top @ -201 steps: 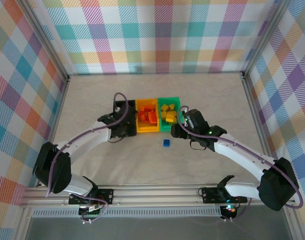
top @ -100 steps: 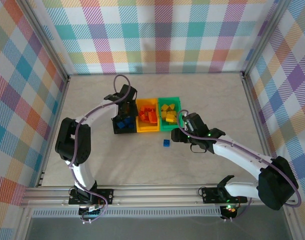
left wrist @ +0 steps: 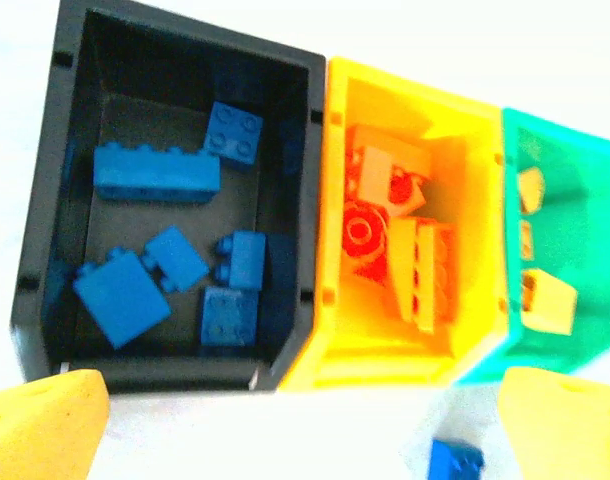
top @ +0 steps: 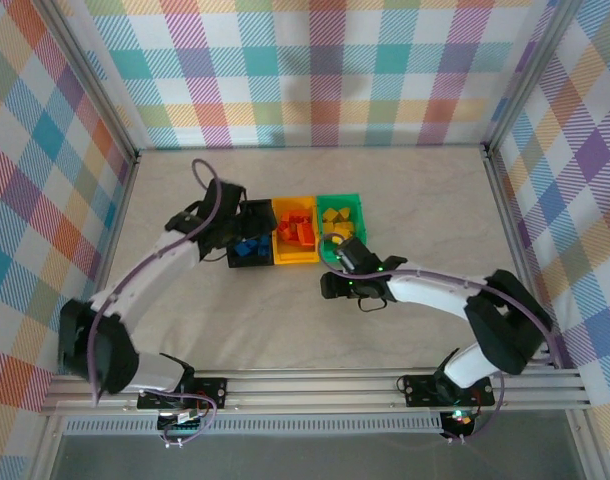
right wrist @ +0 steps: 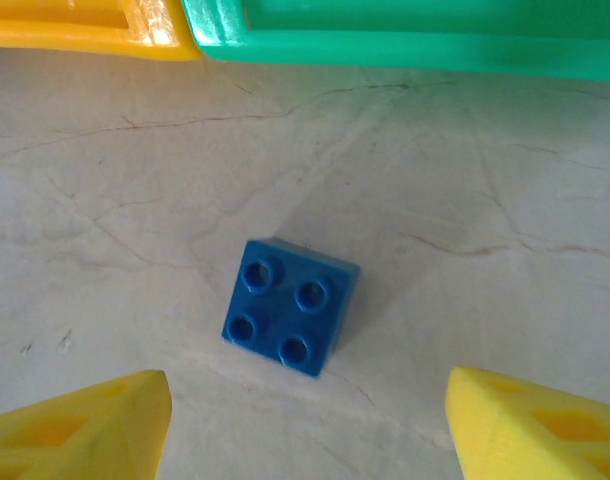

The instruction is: Sort the legos into containers by color

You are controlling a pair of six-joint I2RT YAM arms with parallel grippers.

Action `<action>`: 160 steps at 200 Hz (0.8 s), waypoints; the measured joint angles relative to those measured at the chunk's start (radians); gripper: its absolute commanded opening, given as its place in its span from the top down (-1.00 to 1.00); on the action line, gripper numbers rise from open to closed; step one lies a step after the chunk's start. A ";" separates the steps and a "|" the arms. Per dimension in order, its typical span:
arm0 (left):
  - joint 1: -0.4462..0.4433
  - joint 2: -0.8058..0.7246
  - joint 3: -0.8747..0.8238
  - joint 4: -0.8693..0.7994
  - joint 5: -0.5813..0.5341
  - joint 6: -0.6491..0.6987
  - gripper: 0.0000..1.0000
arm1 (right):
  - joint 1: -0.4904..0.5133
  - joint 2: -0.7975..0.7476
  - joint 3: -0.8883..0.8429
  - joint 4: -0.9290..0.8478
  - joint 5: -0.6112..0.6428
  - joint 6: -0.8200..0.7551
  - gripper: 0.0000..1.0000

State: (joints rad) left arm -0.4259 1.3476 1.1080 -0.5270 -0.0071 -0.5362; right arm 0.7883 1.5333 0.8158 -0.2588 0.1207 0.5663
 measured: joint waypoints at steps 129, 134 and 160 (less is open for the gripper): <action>-0.012 -0.377 -0.373 -0.048 -0.001 -0.074 -1.00 | 0.043 0.204 0.157 -0.066 0.132 0.028 0.31; -0.012 -0.377 -0.377 -0.049 -0.004 -0.074 -1.00 | 0.044 0.202 0.157 -0.068 0.131 0.028 0.33; -0.006 -0.380 -0.390 -0.051 -0.025 -0.077 -1.00 | 0.063 0.162 0.157 -0.069 0.113 0.014 0.38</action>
State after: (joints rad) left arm -0.4324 0.9680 0.7181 -0.5785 -0.0319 -0.6136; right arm 0.8513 1.6955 0.9726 -0.3279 0.2337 0.5808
